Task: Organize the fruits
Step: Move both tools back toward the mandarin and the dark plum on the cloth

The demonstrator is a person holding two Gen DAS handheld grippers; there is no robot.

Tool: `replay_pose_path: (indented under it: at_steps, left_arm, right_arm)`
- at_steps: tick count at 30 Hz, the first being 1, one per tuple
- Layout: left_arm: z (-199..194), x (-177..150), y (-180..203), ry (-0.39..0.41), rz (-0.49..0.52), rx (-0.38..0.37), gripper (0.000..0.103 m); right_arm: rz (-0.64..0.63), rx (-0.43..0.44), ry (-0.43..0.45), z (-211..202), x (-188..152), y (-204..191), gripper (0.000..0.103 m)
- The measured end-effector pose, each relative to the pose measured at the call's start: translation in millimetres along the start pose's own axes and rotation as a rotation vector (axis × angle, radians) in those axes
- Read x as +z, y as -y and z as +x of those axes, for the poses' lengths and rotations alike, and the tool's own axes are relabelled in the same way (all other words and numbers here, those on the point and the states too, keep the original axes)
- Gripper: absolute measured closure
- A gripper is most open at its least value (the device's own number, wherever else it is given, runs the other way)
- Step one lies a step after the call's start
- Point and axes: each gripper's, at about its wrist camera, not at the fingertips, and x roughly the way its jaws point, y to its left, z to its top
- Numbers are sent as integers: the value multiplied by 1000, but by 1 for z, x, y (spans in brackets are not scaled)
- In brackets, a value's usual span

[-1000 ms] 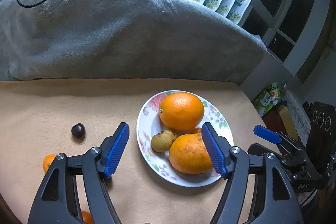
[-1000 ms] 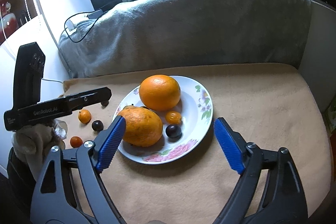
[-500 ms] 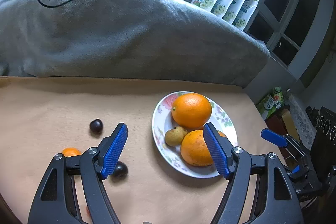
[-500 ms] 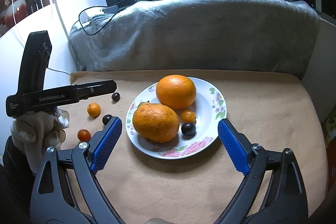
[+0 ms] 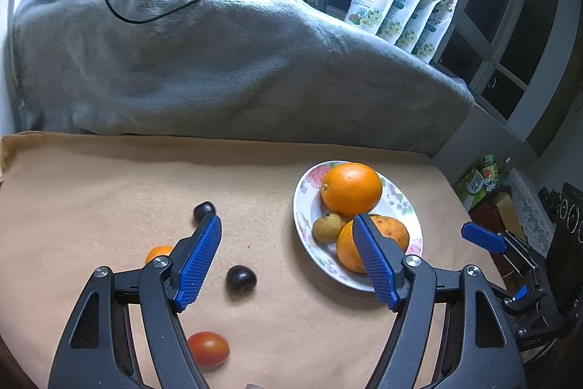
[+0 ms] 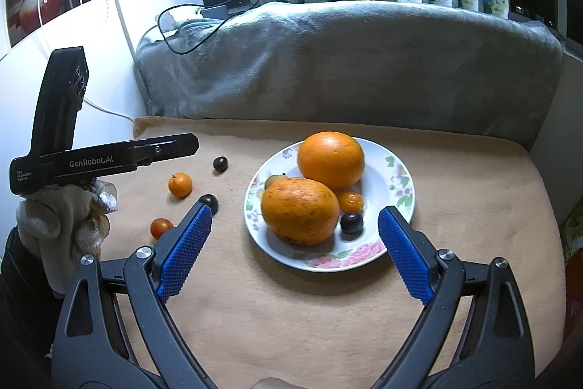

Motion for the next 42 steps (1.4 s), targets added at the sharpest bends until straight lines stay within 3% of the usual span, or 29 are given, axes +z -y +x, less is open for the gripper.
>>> replay_pose_path:
  at_steps: [19,42]
  left_arm:
    - [-28,-7,-14,55,28,64,28]
    - [-61,-54,-85,35,-51,160,29]
  right_arm:
    - [-81,45,3,0,1,-41,8]
    - [-185,140,-68,42,11,-85,11]
